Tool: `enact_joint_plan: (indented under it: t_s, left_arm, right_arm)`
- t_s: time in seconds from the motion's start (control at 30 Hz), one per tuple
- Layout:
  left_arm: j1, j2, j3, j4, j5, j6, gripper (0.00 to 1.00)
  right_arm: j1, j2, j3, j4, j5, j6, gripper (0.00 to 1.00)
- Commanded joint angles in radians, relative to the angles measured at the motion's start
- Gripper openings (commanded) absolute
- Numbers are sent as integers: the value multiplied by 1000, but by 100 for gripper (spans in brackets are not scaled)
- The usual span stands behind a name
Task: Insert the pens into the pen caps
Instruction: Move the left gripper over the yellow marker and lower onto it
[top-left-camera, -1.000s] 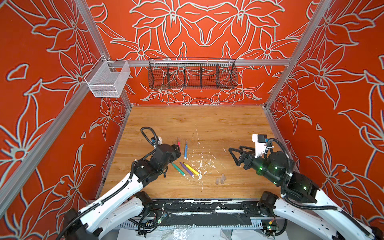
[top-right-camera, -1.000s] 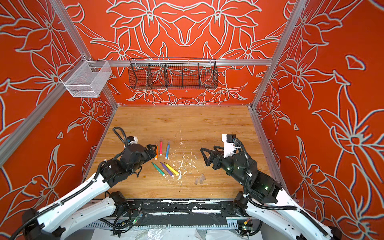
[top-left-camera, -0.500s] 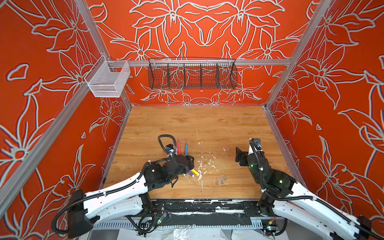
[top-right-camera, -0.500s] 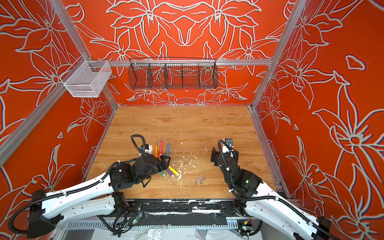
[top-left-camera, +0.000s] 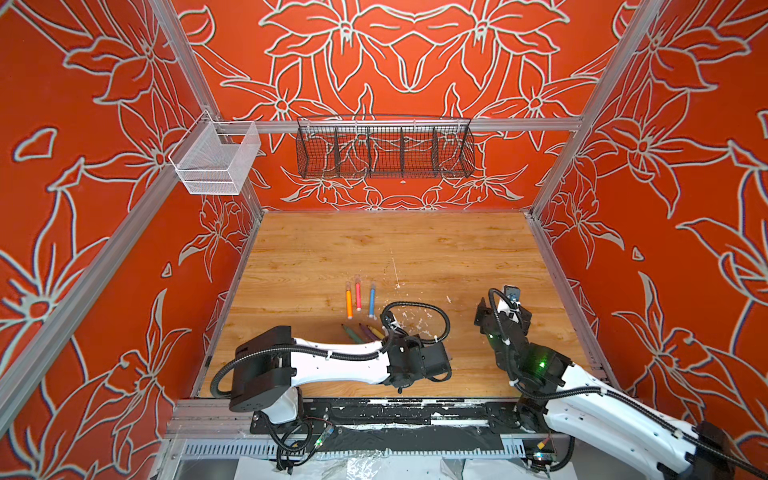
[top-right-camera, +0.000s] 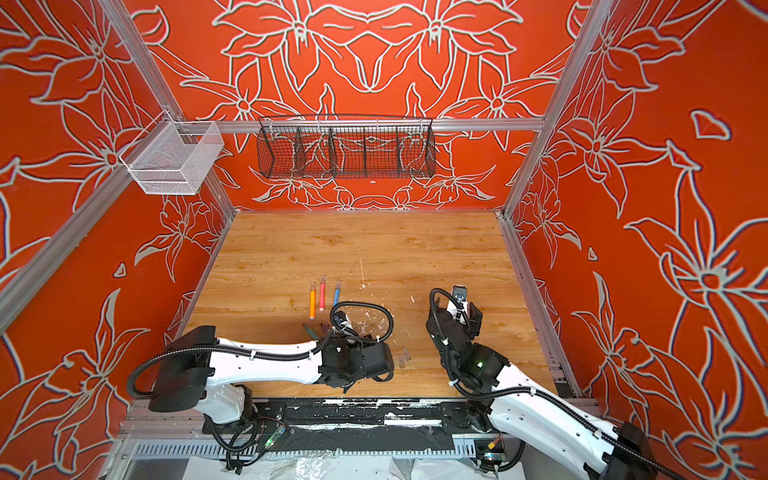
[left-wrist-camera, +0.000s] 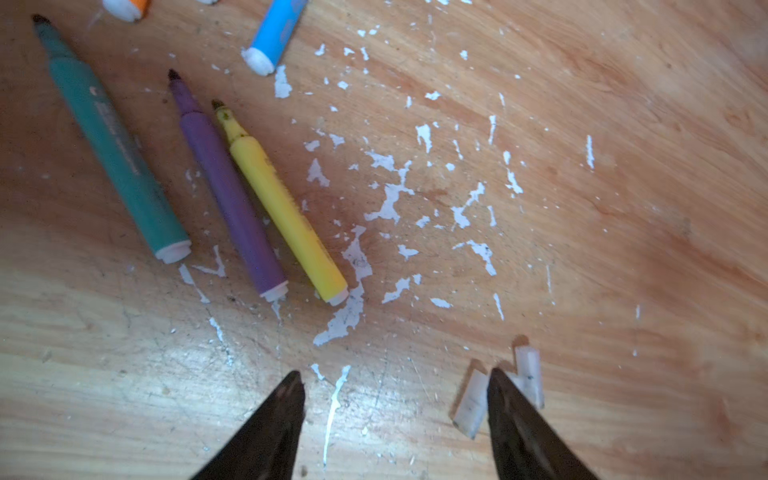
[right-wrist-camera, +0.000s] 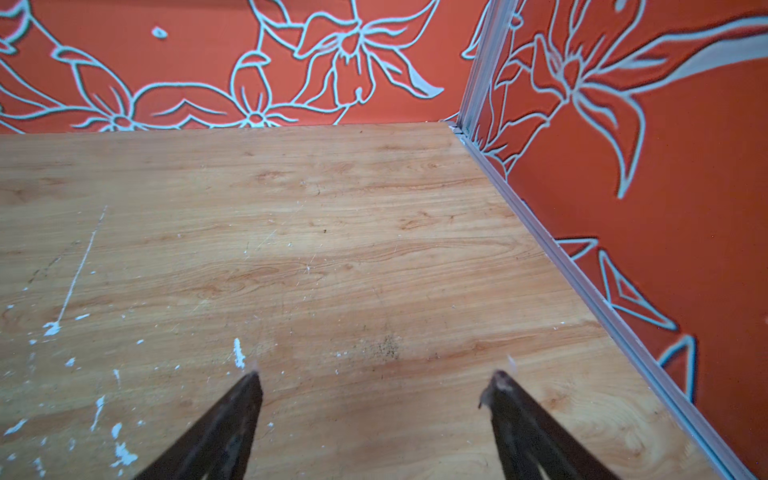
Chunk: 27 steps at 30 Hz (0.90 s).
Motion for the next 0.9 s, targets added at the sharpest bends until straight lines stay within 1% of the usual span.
enact_joint_plan:
  t_s: [0.0, 0.1, 0.13, 0.2, 0.27, 0.3, 0.4, 0.47, 0.6, 0.73, 0.8, 0.83, 0.87]
  left_arm:
    - [-2, 35, 23, -67, -50, -69, 67]
    - [-2, 68, 36, -91, -50, -86, 67]
    - [-2, 74, 29, -81, -56, -90, 67]
    - [-2, 85, 9, -64, -77, -106, 66]
    - [-2, 94, 2, -69, -87, -136, 65]
    - [-2, 98, -2, -60, -91, -136, 64]
    - [-1, 120, 5, -24, -99, -100, 62]
    - [5, 149, 34, -47, -101, -97, 62]
    - [39, 187, 61, -89, -71, -110, 59]
    - [64, 201, 23, 5, -48, -65, 57]
    - [94, 226, 15, 60, 0, -23, 54]
    - [97, 239, 15, 77, 22, -14, 53]
    - [123, 252, 17, 83, 36, -13, 50]
  right_arm:
    - [-30, 28, 33, 52, 120, 10, 87]
    - [-62, 65, 38, 74, 160, 23, 86]
    - [-75, 75, 39, 67, 151, 38, 86]
    - [-92, 93, 45, 63, 98, 36, 86]
    - [-97, 109, 68, 6, 84, 70, 85]
    - [-99, 115, 78, -20, 81, 90, 85]
    - [-100, 122, 75, -5, 63, 78, 84]
    - [-99, 124, 77, -8, 63, 81, 84]
    - [-101, 124, 76, -4, 62, 83, 84]
    - [-101, 125, 78, -8, 52, 81, 84]
    - [-101, 120, 78, -14, 45, 81, 84]
    - [-101, 116, 76, -13, 43, 80, 84]
    - [-102, 108, 72, -14, 39, 78, 84]
